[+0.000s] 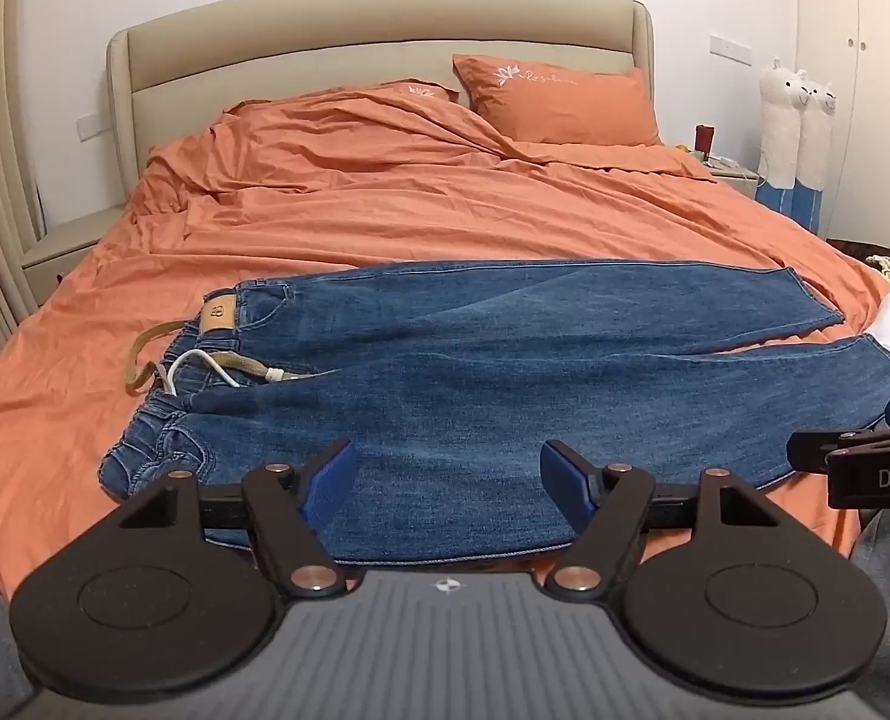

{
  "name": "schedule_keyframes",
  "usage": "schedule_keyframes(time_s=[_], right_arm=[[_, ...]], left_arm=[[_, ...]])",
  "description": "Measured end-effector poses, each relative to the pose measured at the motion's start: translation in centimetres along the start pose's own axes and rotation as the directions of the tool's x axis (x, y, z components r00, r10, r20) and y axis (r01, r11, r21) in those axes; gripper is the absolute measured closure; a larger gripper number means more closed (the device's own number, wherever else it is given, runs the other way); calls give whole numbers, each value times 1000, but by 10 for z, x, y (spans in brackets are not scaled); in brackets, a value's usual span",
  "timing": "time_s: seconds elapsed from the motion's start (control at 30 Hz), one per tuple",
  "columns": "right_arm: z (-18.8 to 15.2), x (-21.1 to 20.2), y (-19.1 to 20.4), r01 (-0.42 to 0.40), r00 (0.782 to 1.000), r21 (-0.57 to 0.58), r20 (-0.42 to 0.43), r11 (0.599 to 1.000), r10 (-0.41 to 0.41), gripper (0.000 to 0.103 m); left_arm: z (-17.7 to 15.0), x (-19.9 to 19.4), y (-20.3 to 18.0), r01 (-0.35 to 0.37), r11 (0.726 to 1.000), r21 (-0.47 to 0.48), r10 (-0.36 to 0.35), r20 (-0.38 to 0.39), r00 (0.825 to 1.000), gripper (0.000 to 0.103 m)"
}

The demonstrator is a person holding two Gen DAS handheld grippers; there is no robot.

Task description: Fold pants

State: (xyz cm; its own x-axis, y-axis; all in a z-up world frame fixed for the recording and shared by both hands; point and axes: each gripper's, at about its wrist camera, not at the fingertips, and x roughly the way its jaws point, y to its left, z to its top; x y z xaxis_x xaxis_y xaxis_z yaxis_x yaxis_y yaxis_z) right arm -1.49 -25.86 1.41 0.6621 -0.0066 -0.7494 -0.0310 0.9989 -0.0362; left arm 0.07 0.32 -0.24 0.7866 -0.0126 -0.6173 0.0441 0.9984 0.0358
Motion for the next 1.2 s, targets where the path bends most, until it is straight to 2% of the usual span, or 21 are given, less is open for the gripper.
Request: schedule_keyframes(time_s=[1.2], right_arm=[[0, 1, -1, -8, 1000, -3, -3, 1000, 8, 21]], left_arm=[[0, -1, 0, -2, 1000, 0, 2, 2, 1000, 21]])
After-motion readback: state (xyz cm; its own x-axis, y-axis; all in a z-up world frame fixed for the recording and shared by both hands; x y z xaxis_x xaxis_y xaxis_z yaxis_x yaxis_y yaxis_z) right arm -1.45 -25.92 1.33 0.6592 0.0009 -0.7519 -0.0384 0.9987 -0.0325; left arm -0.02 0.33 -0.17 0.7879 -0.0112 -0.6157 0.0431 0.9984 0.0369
